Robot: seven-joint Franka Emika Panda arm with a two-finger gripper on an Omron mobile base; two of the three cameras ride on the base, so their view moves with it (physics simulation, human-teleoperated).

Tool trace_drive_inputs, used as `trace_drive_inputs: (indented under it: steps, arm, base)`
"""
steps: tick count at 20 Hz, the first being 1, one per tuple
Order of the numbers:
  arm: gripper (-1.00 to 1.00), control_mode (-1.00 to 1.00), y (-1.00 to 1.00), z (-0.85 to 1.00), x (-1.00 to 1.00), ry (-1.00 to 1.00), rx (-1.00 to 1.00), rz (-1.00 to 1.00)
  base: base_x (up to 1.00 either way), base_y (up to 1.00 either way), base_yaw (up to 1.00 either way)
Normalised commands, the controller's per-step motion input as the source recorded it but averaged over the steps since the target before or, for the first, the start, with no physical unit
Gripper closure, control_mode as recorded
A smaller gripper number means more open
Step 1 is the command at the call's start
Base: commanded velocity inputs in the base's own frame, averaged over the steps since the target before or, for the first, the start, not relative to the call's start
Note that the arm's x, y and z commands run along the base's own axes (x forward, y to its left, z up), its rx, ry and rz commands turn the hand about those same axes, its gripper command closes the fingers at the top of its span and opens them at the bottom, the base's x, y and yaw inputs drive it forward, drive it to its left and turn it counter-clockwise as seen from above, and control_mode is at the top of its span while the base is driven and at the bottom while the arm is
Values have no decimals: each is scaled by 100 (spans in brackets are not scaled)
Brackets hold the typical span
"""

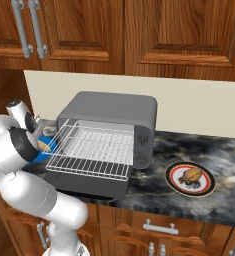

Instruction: Open the toaster oven door. Place the baguette on the top rack in the toaster oven and place the chicken drumstick on the bottom rack.

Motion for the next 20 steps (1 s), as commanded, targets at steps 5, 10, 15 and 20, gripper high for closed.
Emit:
trace_drive_inputs:
  steps: [5,10,15,20]
  arm:
    - [-100,-100,37,-22,25,0,0,0]
    - [-100,-100,22,-25,21,0,0,0]
    - [-100,-100,8,-23,9,0,0,0]
    - [-100,-100,8,-33,2,0,0,0]
  base:
    - [0,0,0]
    - [0,0,0]
    - [0,0,0]
    - [0,0,0]
